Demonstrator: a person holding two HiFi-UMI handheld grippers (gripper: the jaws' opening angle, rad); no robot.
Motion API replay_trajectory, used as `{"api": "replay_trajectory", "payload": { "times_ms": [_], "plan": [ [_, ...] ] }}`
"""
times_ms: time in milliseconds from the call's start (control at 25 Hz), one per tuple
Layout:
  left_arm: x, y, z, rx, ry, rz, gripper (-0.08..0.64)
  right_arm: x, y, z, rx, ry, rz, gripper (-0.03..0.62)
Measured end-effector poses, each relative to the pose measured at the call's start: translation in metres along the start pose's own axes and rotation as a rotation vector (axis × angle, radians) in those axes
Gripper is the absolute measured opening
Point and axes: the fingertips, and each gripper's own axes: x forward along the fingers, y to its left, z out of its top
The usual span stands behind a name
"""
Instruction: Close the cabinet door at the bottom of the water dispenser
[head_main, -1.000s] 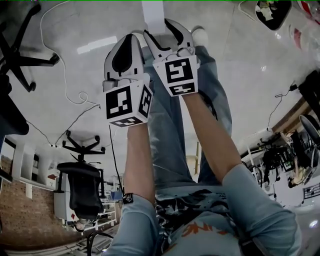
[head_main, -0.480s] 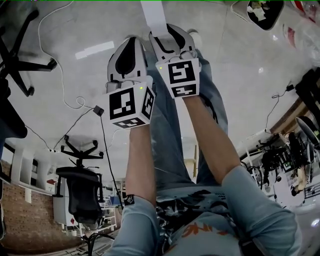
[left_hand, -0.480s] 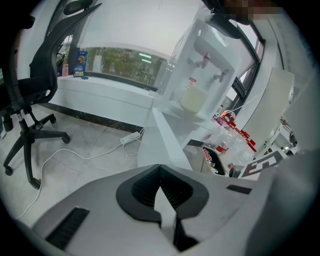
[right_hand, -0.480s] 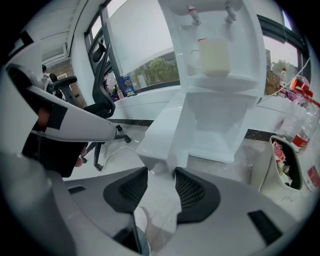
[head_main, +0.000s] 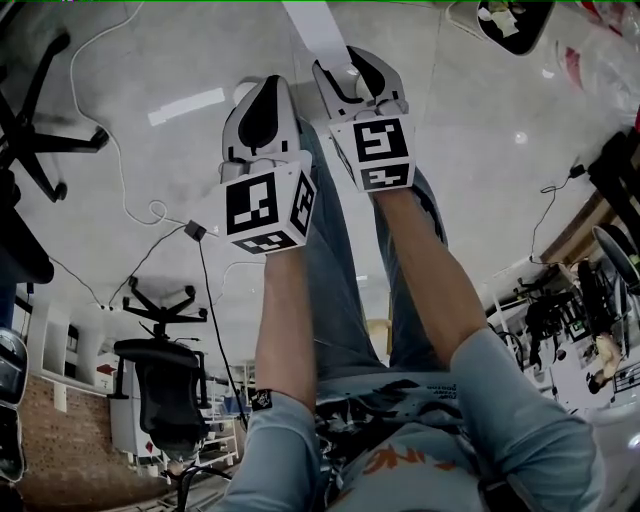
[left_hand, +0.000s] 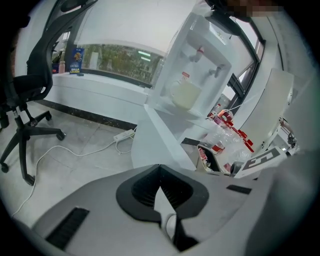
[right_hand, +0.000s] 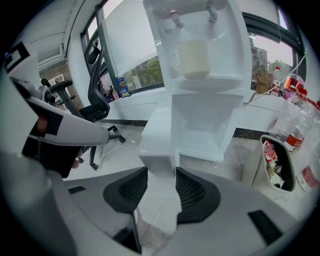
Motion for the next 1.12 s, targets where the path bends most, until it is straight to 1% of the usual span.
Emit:
{"api": "replay_trajectory", "payload": {
  "times_ms": [320,480,600,720,880,1120],
  "plan": [
    [0.009,-0.02,-0.001,0.01,0.01,-0.014,0.021,-0.009,-0.032,0.003,-0.035,0.001,-0.012,0.19],
    [0.013,-0.027,-0.001,0.015,0.014,-0.016,0.021,-0.011,-0.044,0.008,-0.086,0.0,0.003,0.19],
    [0.015,-0.033,0.0,0.018,0.014,-0.017,0.021,-0.012,-0.053,0.019,-0.125,-0.022,0.015,0.193],
    [0.018,-0.039,0.001,0.02,0.011,-0.017,0.021,-0.011,-0.065,0.03,-0.148,-0.033,0.007,0.195],
    [0.021,-0.048,0.003,0.023,0.004,-0.02,0.021,-0.012,-0.081,0.033,-0.16,-0.035,-0.004,0.196],
    [0.03,-0.062,0.007,0.026,-0.009,-0.027,0.021,-0.012,-0.109,0.043,-0.143,-0.053,-0.025,0.199]
  ]
}}
